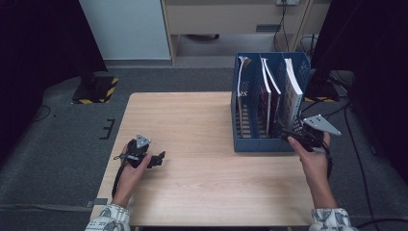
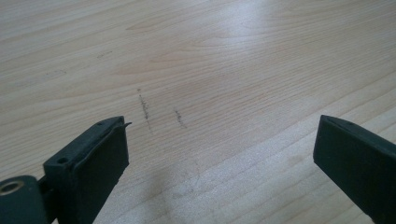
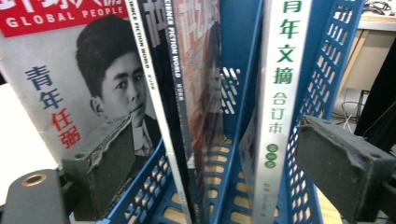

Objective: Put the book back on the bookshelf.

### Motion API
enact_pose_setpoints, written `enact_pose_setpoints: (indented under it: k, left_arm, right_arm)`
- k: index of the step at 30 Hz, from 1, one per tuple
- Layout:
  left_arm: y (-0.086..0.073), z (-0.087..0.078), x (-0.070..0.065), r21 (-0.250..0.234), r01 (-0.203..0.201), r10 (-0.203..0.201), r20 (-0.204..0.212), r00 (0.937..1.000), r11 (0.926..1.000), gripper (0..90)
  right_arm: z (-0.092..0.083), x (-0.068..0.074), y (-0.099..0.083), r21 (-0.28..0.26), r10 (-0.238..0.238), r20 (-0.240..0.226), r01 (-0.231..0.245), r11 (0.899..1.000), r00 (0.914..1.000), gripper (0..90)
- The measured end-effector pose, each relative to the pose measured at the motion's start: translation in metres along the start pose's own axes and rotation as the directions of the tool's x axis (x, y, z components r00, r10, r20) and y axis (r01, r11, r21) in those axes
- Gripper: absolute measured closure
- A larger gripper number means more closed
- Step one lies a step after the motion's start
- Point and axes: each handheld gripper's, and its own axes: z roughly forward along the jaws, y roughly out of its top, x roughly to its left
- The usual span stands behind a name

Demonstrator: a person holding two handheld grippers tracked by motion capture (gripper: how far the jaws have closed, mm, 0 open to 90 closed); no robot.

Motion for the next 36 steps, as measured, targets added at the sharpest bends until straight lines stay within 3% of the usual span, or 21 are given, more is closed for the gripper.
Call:
enact_pose_setpoints:
  k: [12,36]
  left_arm:
    - [-0.001,0.003,-0.005,0.011,-0.017,0.017,0.014,0.9998,0.9998,3.0]
    - [-0.005,0.011,-0.007,0.072,-0.004,0.001,0.03,0.9995,0.9974,4.1]
  right_arm:
    - [-0.002,0.006,-0.006,0.026,-0.02,-0.022,0.021,0.999,0.9996,11.0]
    - [0.004,0.029,-0.016,0.074,-0.022,-0.092,0.029,0.997,0.9955,9.7]
